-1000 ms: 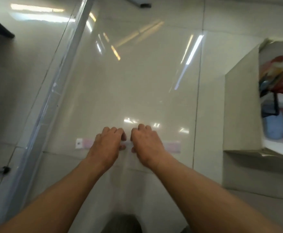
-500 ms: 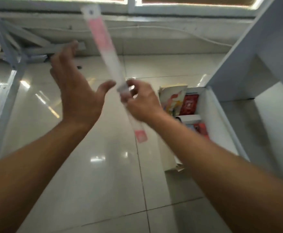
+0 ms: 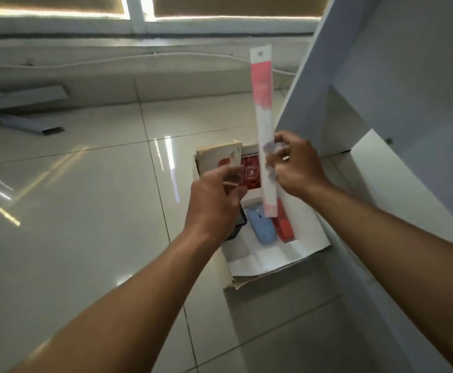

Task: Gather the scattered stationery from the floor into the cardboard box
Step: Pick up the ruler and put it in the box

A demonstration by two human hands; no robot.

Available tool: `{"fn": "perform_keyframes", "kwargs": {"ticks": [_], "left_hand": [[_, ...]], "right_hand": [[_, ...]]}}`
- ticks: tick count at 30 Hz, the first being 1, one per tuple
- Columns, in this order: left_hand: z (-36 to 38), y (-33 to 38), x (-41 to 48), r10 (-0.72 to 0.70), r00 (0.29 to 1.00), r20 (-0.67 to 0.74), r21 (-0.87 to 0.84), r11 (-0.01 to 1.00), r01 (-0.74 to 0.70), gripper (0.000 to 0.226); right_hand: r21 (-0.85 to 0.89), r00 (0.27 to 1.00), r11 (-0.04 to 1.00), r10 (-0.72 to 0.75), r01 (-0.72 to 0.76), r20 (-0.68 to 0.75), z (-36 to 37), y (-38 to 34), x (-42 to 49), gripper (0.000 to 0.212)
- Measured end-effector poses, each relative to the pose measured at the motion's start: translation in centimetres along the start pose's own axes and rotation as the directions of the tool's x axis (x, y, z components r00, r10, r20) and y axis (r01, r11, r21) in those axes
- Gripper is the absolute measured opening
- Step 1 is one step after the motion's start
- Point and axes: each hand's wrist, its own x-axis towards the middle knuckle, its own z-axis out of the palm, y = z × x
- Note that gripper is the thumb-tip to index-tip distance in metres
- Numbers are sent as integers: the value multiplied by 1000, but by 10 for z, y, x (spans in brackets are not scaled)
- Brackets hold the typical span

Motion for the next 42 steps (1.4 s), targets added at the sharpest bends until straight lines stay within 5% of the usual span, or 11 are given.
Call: {"fn": "perform_keyframes", "kwargs": {"ticks": [6, 13, 22, 27, 35, 42], "left_hand": [[4, -31, -18, -52, 999, 2, 26, 998, 52, 42], [-5, -37, -13, -44, 995, -89, -62, 997, 39, 36], [1, -44, -19, -38, 991, -129, -41, 999, 33, 38], [0, -35, -9, 27, 979, -200, -42, 998, -37, 39], [-22, -27, 60, 97, 923, -372, 25, 995, -95, 73], [-27, -37, 83, -56, 933, -356, 59, 995, 82, 56]], "right_hand": [[76, 987, 996, 41, -54, 155, 1, 25, -22, 18], [-59, 940, 977, -181, 206, 289, 17, 24, -60, 16], [-31, 953, 961, -278, 276, -121, 14, 10, 8, 9], [-96, 968, 963, -246, 251, 54, 36, 16, 38, 16], [-178, 953, 952, -208, 249, 221, 74, 22, 53, 23], [-155, 978, 980, -93, 123, 188, 82, 24, 55, 6]]}}
